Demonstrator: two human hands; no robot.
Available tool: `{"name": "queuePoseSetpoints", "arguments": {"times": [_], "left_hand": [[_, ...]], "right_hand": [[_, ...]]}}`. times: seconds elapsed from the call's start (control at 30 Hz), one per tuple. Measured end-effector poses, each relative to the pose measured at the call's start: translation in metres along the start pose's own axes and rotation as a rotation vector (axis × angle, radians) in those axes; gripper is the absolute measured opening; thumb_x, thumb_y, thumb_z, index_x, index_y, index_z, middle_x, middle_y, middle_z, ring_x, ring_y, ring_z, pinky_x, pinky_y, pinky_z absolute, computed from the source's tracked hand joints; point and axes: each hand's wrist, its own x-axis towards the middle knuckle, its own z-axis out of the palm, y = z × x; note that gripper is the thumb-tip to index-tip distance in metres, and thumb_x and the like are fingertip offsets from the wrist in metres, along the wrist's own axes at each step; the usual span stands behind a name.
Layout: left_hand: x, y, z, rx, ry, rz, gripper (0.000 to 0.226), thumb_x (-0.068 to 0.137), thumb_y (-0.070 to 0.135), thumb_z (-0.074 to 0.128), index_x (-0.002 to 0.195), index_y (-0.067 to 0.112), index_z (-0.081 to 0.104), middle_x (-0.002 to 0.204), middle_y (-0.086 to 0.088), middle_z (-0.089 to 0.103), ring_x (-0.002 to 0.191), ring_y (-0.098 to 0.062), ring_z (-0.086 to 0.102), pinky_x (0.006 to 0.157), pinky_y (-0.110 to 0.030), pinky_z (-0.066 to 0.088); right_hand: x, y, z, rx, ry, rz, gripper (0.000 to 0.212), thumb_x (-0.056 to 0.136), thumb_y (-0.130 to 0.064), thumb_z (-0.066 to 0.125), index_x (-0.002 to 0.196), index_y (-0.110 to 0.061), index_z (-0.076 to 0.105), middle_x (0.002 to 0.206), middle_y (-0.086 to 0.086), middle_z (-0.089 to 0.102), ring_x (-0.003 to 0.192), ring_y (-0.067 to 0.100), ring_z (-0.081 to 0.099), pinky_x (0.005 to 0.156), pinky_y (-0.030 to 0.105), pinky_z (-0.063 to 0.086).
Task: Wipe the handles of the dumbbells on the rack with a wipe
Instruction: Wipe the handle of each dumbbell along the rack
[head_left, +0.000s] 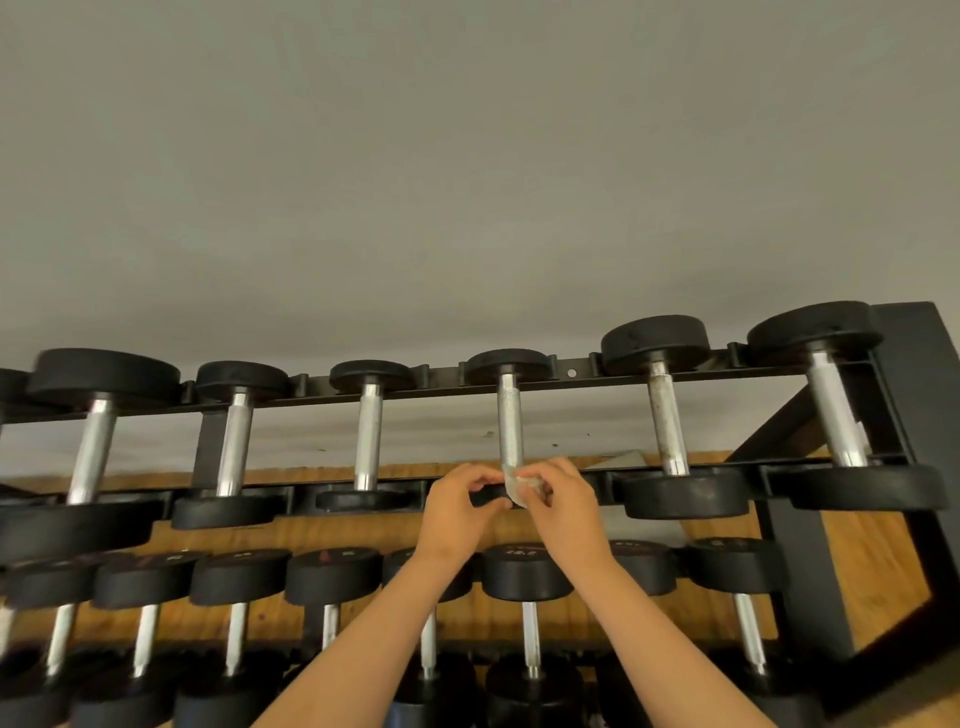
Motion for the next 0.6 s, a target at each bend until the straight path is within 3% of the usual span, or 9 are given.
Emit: {"name": "queuePoseSetpoints", "arguments": {"times": [0.1,0.23,0.6], "left_hand": [[0.001,0.000,-0.001,-0.005,-0.001,-0.009,0.025,0.079,0.017,0.078,0.103,0.020,0.072,0.102,0.009,0.070,0.099,-0.004,0.062,0.092,-0.015,0.046],[0.001,0.000,-0.002,-0.023,-0.006,-0.012,0.025,0.080,0.015,0.077,0.103,0.020,0.072,0.102,0.009,0.070,0.098,0.000,0.061,0.092,-0.012,0.045],[0.002,0.000,-0.003,-0.029,-0.033,-0.060,0.028,0.078,0.015,0.079,0.103,0.024,0.071,0.102,0.012,0.069,0.101,0.000,0.061,0.094,-0.016,0.046]], "right_hand": [[0.000,0.001,-0.001,-0.037,-0.032,-0.023,0.014,0.089,-0.014,0.066,0.103,-0.014,0.070,0.098,-0.011,0.051,0.081,-0.001,0.053,0.078,0.003,0.043],[-0.005,0.006,-0.003,-0.056,-0.036,-0.076,0.009,0.087,-0.011,0.069,0.096,-0.013,0.069,0.090,-0.018,0.048,0.080,-0.004,0.054,0.077,0.005,0.043],[-0.006,0.015,0.002,-0.010,0.030,-0.027,0.005,0.086,-0.011,0.070,0.089,-0.012,0.068,0.092,-0.010,0.053,0.080,0.002,0.056,0.074,0.008,0.044]]}}
